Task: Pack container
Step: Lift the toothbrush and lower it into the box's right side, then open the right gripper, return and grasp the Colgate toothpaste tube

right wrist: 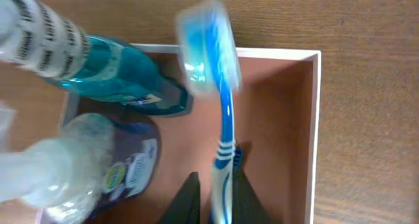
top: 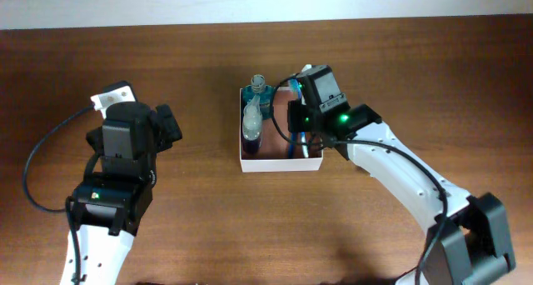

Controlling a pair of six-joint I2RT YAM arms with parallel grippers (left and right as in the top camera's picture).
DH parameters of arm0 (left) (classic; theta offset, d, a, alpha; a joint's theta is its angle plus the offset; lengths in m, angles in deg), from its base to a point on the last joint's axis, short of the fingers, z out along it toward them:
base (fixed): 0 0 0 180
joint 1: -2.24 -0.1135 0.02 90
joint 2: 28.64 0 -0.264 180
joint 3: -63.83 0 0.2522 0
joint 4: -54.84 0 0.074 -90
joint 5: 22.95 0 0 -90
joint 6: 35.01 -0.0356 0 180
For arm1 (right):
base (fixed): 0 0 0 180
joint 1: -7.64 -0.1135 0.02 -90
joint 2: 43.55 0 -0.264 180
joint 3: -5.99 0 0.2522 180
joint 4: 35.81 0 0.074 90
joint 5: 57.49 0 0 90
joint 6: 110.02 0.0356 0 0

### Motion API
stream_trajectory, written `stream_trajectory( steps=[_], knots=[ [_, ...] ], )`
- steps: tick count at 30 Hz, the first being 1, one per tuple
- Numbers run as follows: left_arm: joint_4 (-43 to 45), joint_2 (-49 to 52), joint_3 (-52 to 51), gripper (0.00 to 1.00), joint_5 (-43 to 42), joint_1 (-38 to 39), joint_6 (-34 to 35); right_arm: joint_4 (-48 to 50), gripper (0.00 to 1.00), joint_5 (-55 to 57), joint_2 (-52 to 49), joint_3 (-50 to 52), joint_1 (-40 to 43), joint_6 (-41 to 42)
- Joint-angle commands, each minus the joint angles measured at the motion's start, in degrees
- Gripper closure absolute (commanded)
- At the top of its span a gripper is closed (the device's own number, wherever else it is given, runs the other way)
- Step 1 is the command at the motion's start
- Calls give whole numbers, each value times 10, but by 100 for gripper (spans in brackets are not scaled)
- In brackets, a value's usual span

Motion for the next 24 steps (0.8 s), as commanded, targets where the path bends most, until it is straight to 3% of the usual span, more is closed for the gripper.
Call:
stream_trajectory(
  steps=[1,6,13,24],
  knots=[
    [1,2,3,1,6,-3,-5,12,82,35,-11,-9,-2,3],
    [1,2,3,1,6,-3,-5,13,65,37,-10,-9,-2,3],
    [1,2,3,1,6,-3,-5,-63,64,43,42,-9,24,-23],
    [1,2,3,1,6,-3,-5,-246,64,43,111,-5,148,-28]
  ],
)
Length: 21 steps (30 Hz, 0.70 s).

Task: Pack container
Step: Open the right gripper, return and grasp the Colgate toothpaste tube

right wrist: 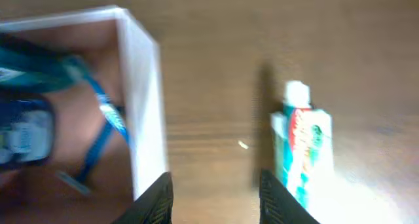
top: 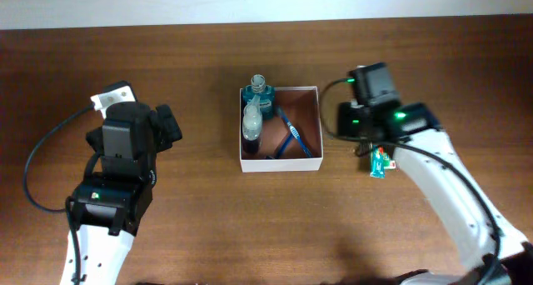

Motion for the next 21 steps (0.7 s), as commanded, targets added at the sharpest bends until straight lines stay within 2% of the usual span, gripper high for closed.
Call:
stream_trajectory(
  steps=[1,4,10,15,21],
  knots=[
    [1,2,3,1,6,-3,-4,-31,65,9,-5,3,28,-15],
    [1,2,3,1,6,-3,-5,-37,64,12,-16,21,41,-40],
    [1,2,3,1,6,-3,-4,-20,64,86,-42,62,52,-41],
    [1,2,3,1,6,-3,-5,3,64,86,-62,89,67,-40],
    [1,2,3,1,6,-3,-5,50,60,77,-92,121,82,-40]
  ],
)
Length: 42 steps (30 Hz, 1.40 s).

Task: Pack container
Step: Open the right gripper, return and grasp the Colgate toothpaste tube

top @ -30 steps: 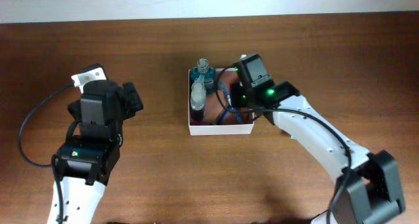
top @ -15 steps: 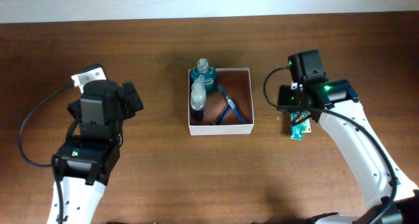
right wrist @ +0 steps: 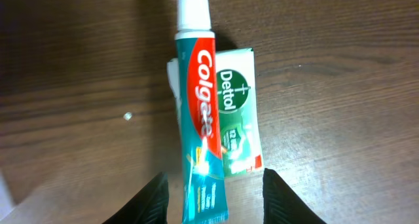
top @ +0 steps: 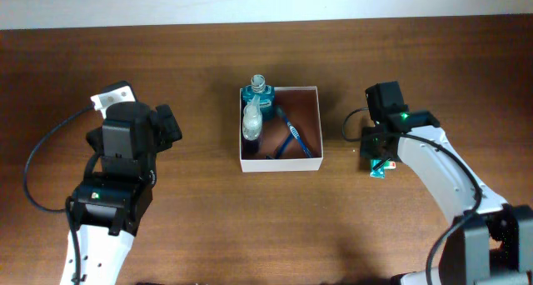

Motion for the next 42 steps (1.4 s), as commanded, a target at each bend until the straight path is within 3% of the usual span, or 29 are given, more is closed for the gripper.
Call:
stream_trajectory(
  steps=[1,5,20,21,23,25,29,35,42],
  knots=[
    [1,2,3,1,6,-3,-5,17,59,3,-22,14,9,1],
    [1,2,3,1,6,-3,-5,38,55,-11,-38,15,9,0],
    [1,2,3,1,6,-3,-5,78,55,-7,-85,15,9,0],
    [1,2,3,0,6,-3,-5,79,56,-6,-87,15,9,0],
    [1,2,3,0,6,-3,-5,83,75,-5,-88,15,9,0],
    [1,2,3,1,6,-3,-5,88,85,-5,-88,15,9,0],
    [1,2,3,1,6,-3,-5,86,96,-5,-88,15,9,0],
    [1,2,3,1,6,-3,-5,32,96,-5,-76,-22,9,-2],
    [1,2,3,1,6,-3,-5,-106,96,-14,-21,-147,-5,-2]
  ],
)
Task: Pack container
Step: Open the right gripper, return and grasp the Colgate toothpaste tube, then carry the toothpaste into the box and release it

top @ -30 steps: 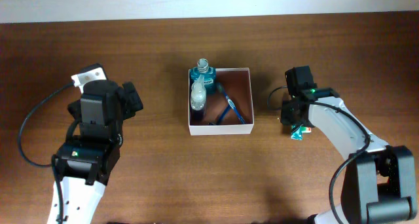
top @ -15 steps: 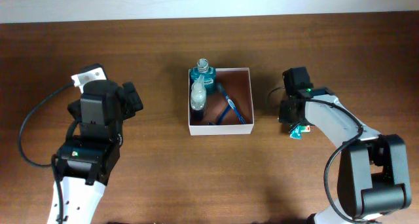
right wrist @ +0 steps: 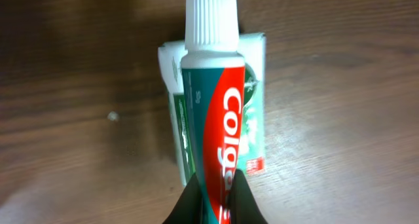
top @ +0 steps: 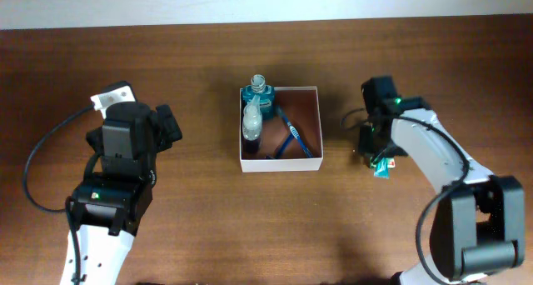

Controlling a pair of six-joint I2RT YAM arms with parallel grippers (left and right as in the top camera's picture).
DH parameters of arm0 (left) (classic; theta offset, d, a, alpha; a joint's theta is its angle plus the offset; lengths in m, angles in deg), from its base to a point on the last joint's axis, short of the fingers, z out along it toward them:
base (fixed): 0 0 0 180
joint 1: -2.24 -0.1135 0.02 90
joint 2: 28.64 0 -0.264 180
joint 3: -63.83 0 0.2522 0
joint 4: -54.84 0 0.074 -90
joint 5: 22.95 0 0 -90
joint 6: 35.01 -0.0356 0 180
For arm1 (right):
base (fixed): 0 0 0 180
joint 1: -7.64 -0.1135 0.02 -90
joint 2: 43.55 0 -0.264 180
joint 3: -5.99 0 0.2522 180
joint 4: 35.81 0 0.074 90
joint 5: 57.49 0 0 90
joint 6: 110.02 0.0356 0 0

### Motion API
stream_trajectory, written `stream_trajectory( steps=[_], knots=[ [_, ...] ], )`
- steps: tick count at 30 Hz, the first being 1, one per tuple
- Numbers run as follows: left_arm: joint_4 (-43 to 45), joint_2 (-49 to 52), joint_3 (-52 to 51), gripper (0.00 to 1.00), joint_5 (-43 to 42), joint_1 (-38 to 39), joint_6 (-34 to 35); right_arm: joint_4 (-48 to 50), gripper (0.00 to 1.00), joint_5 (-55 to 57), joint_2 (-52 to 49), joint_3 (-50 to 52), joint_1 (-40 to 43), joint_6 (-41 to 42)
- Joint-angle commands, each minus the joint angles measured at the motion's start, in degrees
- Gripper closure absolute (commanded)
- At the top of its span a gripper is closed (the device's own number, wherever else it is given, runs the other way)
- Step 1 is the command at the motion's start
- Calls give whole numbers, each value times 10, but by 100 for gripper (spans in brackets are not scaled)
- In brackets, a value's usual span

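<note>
A white box [top: 280, 164] with a brown floor stands mid-table, holding a teal bottle [top: 259, 92], a clear pump bottle [top: 251, 118] and a blue toothbrush [top: 294, 137]. Right of it, my right gripper [right wrist: 213, 196] is shut on a red and teal Colgate toothpaste tube [right wrist: 218, 112], white cap pointing away. Under the tube lies a green Dettol soap pack [right wrist: 255, 99] on the table; overhead the tube and pack show as a small patch [top: 382, 165] beneath the right arm. My left gripper [top: 166, 122] sits far left; its jaws cannot be made out.
Brown wooden table [top: 208, 227] all round the box. The left arm's black cable [top: 37, 164] loops at the far left. The right arm's body [top: 433, 164] stretches from the lower right towards the tube.
My right gripper stood open astride the toothpaste tube; now it is lower and shut on the tube. The left arm has not moved.
First my right gripper held the blue toothbrush over the box. Then the toothbrush lay in the box and the gripper was open beside it, near the toothpaste. Then it stood open over the tube and soap pack, and now it grips the tube.
</note>
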Motion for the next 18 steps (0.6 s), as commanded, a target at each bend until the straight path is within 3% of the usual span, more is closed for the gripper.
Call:
stream_trajectory(
  steps=[1,8,18],
  knots=[
    [1,2,3,1,6,-3,-5,-41,96,-18,56,-82,-15,0],
    [1,2,3,1,6,-3,-5,-60,96,-142,104,-142,-83,-25],
    [1,2,3,1,6,-3,-5,29,96,-145,83,-141,-200,-23]
  ],
)
